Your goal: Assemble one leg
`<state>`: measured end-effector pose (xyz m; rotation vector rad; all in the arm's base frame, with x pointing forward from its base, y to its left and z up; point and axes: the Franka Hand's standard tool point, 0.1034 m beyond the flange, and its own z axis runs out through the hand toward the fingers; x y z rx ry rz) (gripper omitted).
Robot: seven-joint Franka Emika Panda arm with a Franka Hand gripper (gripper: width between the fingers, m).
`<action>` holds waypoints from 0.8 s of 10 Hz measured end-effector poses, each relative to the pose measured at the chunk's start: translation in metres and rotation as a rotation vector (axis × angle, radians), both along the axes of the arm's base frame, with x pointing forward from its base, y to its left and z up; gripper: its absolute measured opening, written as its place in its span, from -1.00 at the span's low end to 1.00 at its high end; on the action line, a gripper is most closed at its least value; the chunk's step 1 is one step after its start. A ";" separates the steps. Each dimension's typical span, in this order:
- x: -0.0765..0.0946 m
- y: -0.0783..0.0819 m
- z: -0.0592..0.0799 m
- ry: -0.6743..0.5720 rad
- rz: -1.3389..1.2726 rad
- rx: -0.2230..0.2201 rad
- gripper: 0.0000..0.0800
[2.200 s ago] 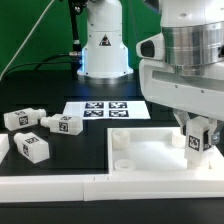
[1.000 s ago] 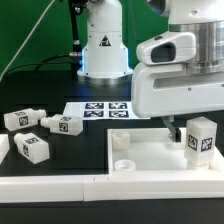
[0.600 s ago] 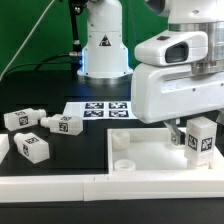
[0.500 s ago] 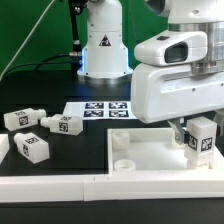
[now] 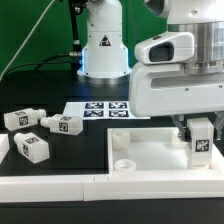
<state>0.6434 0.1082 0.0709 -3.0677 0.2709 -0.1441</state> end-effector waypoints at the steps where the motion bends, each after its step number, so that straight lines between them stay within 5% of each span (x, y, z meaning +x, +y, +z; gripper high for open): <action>1: 0.000 -0.001 0.000 0.006 -0.123 0.010 -0.29; 5: -0.004 0.004 -0.002 0.066 -0.730 0.104 -0.29; 8: -0.004 0.004 -0.003 0.083 -0.937 0.148 -0.29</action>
Offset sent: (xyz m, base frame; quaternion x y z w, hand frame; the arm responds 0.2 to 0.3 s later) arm -0.0056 0.0125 -0.0054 0.0240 -0.0442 0.3873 0.9206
